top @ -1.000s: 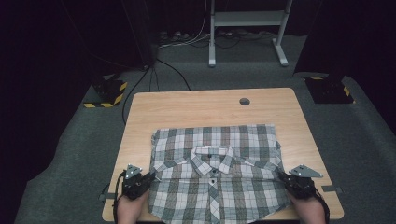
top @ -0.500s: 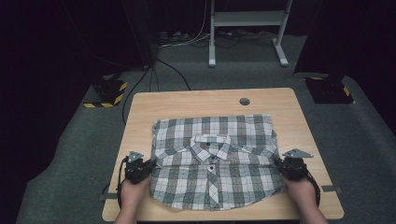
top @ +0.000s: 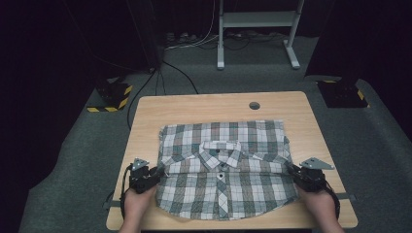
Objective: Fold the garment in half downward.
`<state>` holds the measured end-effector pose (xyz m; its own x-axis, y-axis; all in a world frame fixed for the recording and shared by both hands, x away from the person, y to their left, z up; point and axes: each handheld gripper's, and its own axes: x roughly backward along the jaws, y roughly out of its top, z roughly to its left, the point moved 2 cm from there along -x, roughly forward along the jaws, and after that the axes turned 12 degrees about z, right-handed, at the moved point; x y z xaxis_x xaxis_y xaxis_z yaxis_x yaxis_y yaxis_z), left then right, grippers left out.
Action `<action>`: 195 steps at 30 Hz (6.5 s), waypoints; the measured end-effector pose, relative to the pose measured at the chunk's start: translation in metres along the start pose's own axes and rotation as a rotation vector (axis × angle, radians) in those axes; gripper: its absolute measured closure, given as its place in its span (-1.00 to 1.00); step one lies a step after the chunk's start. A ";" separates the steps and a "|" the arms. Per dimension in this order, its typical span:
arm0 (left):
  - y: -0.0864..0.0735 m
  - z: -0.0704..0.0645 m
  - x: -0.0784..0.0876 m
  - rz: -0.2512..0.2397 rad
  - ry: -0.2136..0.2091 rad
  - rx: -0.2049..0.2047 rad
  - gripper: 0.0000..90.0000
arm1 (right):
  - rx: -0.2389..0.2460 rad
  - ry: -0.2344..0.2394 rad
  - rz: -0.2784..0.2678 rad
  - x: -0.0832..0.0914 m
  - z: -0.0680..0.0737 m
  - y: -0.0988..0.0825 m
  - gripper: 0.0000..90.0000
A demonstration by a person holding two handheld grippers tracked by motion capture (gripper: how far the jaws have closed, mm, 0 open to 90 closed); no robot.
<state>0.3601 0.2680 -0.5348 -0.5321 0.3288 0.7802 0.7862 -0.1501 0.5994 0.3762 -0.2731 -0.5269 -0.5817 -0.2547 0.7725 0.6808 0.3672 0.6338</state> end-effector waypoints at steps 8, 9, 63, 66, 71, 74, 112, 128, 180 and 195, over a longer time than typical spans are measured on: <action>0.030 -0.013 0.008 -0.014 0.000 -0.043 -0.06 | 0.042 0.024 -0.060 0.014 -0.003 0.020 0.39; 0.030 -0.013 0.008 -0.014 0.000 -0.043 -0.10 | 0.050 0.030 -0.058 0.012 -0.003 0.024 0.37; -0.035 -0.047 0.012 -0.078 -0.051 -0.038 0.33 | 0.015 0.079 -0.109 0.013 0.041 -0.035 0.56; -0.028 -0.057 0.011 -0.082 -0.033 -0.087 0.22 | 0.034 0.079 -0.123 0.013 0.046 -0.028 0.47; -0.016 -0.068 -0.005 -0.025 -0.053 -0.094 0.35 | 0.085 0.062 -0.104 0.004 0.054 -0.008 0.42; -0.018 -0.066 -0.009 -0.007 -0.066 -0.083 0.55 | 0.093 0.070 -0.062 -0.004 0.054 -0.005 0.68; -0.036 -0.095 -0.016 0.041 -0.026 -0.150 -0.19 | 0.007 0.162 0.006 -0.006 0.088 -0.024 0.10; -0.052 -0.089 0.003 -0.042 -0.002 -0.181 -0.52 | 0.033 0.102 -0.042 0.011 0.084 -0.044 -0.16; -0.045 -0.105 -0.016 0.063 0.045 -0.255 -0.53 | 0.021 0.059 0.114 -0.010 0.084 -0.029 -0.91; -0.043 -0.131 -0.023 0.075 0.010 -0.321 -0.57 | -0.014 0.032 0.115 0.002 0.059 -0.045 -0.91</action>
<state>0.2979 0.1451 -0.5554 -0.4807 0.2968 0.8251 0.6851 -0.4603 0.5647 0.3178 -0.2371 -0.5566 -0.4853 -0.2404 0.8407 0.7483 0.3832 0.5415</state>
